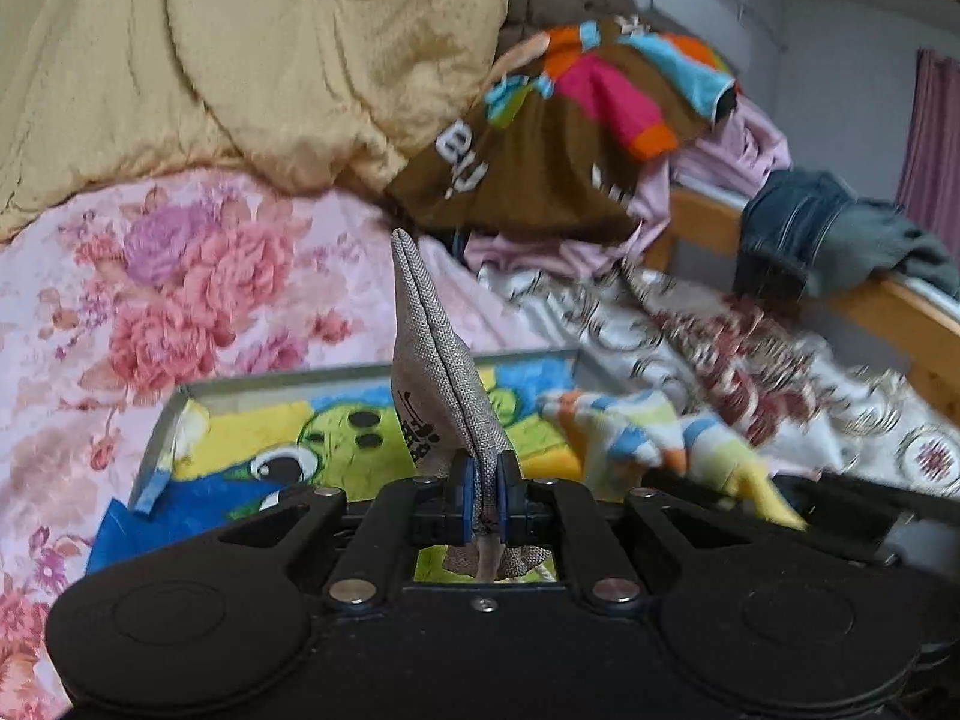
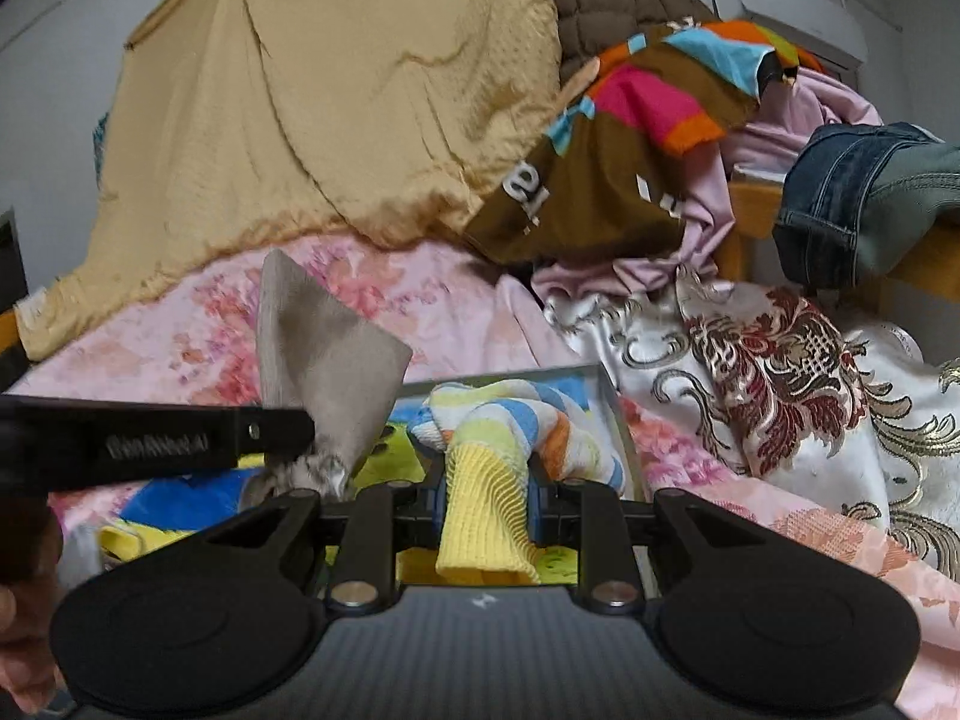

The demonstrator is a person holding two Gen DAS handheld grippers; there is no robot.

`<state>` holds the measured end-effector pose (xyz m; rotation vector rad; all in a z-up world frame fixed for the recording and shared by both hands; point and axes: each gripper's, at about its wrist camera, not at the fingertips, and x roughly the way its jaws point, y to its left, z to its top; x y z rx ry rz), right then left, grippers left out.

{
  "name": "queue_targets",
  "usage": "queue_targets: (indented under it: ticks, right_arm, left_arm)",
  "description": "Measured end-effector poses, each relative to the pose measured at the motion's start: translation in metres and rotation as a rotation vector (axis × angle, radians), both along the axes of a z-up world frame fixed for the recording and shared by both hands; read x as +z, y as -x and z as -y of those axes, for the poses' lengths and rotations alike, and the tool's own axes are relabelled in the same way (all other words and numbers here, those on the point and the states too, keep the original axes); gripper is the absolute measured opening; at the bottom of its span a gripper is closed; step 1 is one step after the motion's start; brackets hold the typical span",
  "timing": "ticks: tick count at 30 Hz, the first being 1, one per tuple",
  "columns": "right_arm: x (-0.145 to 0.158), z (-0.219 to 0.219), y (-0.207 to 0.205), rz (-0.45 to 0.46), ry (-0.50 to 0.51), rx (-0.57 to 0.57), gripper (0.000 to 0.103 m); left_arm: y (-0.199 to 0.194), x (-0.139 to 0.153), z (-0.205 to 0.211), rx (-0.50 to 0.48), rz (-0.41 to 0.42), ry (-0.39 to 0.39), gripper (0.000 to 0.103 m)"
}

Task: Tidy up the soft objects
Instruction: 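Lower the grey bag into the frog tray while the right tool drops the sock there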

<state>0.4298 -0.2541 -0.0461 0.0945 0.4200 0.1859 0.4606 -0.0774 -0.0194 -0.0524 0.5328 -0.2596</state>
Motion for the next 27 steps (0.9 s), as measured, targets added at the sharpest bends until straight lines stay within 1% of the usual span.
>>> queue_targets:
  ticks: [4, 8, 10, 14, 16, 20, 22, 23, 24, 25, 27]
  right_arm:
    - [-0.002, -0.003, -0.004, -0.036, 0.032, 0.012, 0.027]
    - [-0.008, -0.006, -0.010, -0.087, 0.050, 0.023, 0.029]
    - [-0.010, -0.007, -0.011, -0.104, 0.056, 0.026, 0.030]
    - [-0.011, -0.008, -0.011, -0.120, 0.067, 0.028, 0.039]
    - [-0.011, -0.008, -0.011, -0.119, 0.070, 0.027, 0.041]
    - [-0.010, -0.009, -0.011, -0.123, 0.075, 0.029, 0.055]
    - [-0.009, -0.009, -0.010, -0.126, 0.075, 0.032, 0.063]
    - [-0.008, -0.008, -0.009, -0.126, 0.076, 0.031, 0.068]
    - [-0.007, -0.007, -0.008, -0.126, 0.078, 0.033, 0.073]
    - [-0.005, -0.006, -0.007, -0.124, 0.079, 0.035, 0.074]
    - [-0.001, -0.002, -0.004, -0.121, 0.076, 0.030, 0.081]
  left_arm:
    - [-0.008, -0.017, -0.002, 0.025, -0.075, 0.008, 0.008]
    - [-0.013, -0.025, -0.006, 0.045, -0.133, 0.035, 0.008]
    - [-0.015, -0.029, -0.007, 0.054, -0.160, 0.032, 0.008]
    - [-0.017, -0.033, -0.010, 0.067, -0.195, 0.034, 0.010]
    - [-0.017, -0.034, -0.013, 0.077, -0.212, 0.049, 0.012]
    - [-0.014, -0.033, -0.021, 0.099, -0.238, 0.074, 0.019]
    - [-0.010, -0.032, -0.026, 0.107, -0.246, 0.087, 0.025]
    - [-0.008, -0.031, -0.028, 0.111, -0.246, 0.091, 0.032]
    - [-0.005, -0.030, -0.030, 0.117, -0.242, 0.092, 0.036]
    - [-0.002, -0.029, -0.032, 0.123, -0.236, 0.093, 0.037]
    - [0.005, -0.025, -0.036, 0.130, -0.227, 0.097, 0.042]
